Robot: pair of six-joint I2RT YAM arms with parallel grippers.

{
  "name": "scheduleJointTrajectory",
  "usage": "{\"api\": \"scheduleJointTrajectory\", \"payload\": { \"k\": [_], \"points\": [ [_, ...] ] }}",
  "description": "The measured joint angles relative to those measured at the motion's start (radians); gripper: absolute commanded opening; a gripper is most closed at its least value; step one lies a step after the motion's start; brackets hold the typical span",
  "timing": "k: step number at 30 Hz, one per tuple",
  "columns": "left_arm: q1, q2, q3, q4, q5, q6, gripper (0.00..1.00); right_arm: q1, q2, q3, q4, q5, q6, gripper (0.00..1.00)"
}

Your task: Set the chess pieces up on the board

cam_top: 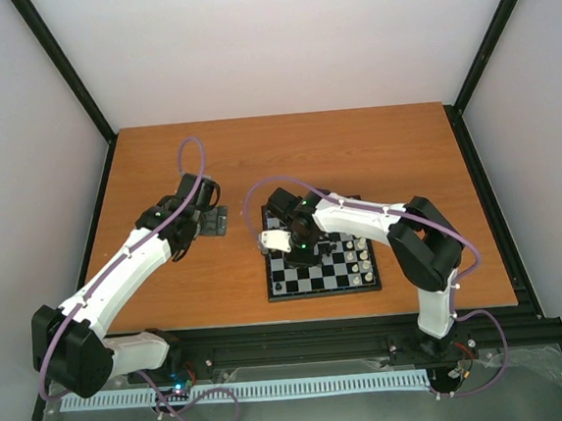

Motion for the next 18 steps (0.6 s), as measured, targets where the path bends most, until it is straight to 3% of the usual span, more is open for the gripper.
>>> {"api": "scheduleJointTrajectory", "payload": {
  "k": [18],
  "points": [
    [0.0, 0.0, 0.0, 0.0, 0.013, 0.0, 1.0, 0.027, 0.026, 0.02, 0.026, 0.029, 0.015, 0.06]
  ]
}}
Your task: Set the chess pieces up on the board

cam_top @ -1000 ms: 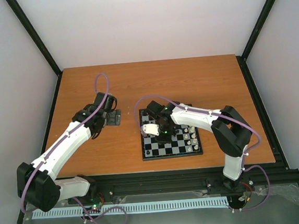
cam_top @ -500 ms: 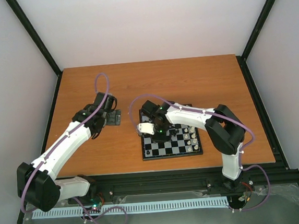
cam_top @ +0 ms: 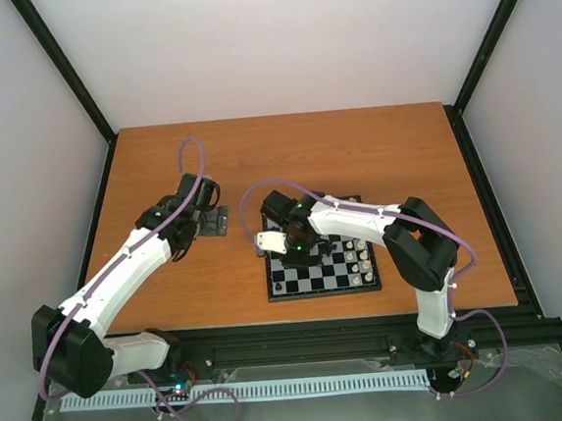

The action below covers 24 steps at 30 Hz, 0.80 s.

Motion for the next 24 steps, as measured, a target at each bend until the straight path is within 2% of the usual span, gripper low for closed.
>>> {"api": "scheduleJointTrajectory", "payload": {
  "k": [15, 24],
  "points": [
    [0.0, 0.0, 0.001, 0.0, 0.004, 0.0, 1.0, 0.001, 0.002, 0.0, 0.023, 0.025, 0.009, 0.07],
    [0.0, 0.004, 0.001, 0.0, 0.006, 0.0, 1.0, 0.001, 0.013, 0.0, 0.025, 0.043, 0.014, 0.13]
  ]
}}
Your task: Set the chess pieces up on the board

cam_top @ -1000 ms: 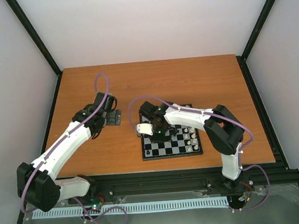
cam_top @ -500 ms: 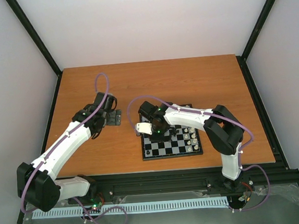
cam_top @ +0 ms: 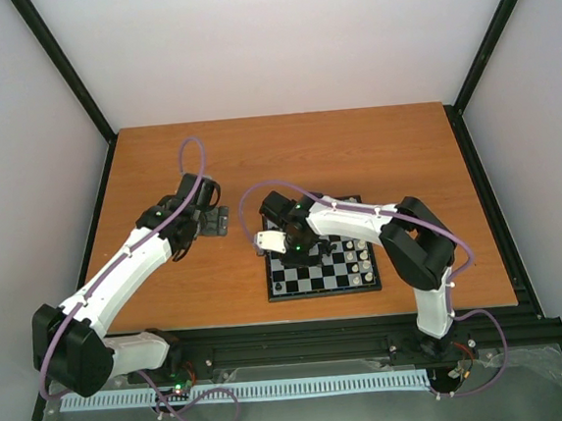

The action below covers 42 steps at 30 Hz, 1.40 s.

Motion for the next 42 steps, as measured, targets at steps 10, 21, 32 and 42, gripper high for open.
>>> {"api": "scheduleJointTrajectory", "payload": {
  "k": [10, 21, 32, 42],
  "points": [
    [0.0, 0.002, 0.0, 0.0, 0.0, 0.0, 1.0, 0.0, -0.002, 0.0, -0.001, 0.007, 0.009, 0.24],
    [0.0, 0.002, 0.0, 0.0, 0.0, 0.0, 1.0, -0.101, -0.21, 0.0, -0.025, -0.071, 0.012, 0.27],
    [0.0, 0.002, 0.0, 0.0, 0.01, 0.0, 1.0, -0.332, -0.254, -0.123, -0.026, -0.121, 0.027, 0.26],
    [0.0, 0.002, 0.0, 0.0, 0.014, 0.0, 1.0, -0.332, -0.253, -0.193, -0.047, -0.153, 0.039, 0.22]
  ]
}}
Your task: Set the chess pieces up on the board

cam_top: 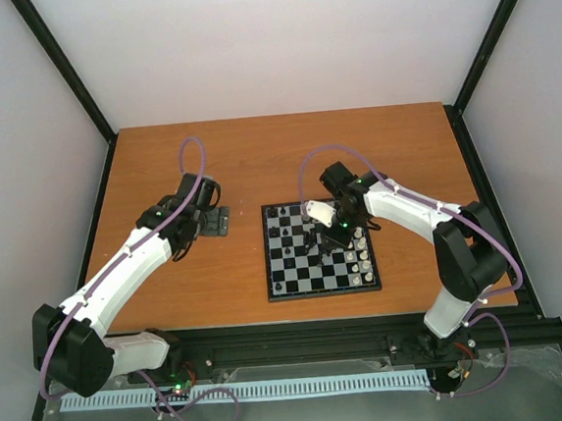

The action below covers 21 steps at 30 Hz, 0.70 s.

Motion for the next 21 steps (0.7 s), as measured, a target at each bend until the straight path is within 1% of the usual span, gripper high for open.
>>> {"api": "scheduleJointTrajectory", "payload": {
  "k": [13, 16, 18, 21],
  "points": [
    [0.0, 0.0, 0.0, 0.0, 0.007, 0.0, 1.0, 0.0, 0.035, -0.002, 0.006, 0.031, 0.002, 0.2],
    [0.0, -0.002, 0.0, 0.003, 0.052, 0.014, 0.96, 0.0, 0.035, -0.002, 0.006, 0.027, 0.002, 0.22],
    [0.0, -0.012, 0.0, 0.013, 0.112, 0.027, 0.91, -0.002, 0.026, -0.002, 0.006, 0.027, 0.008, 0.26],
    [-0.013, -0.043, 0.0, 0.04, 0.209, 0.035, 0.84, -0.038, -0.024, 0.005, 0.006, 0.003, 0.034, 0.29]
  ]
}}
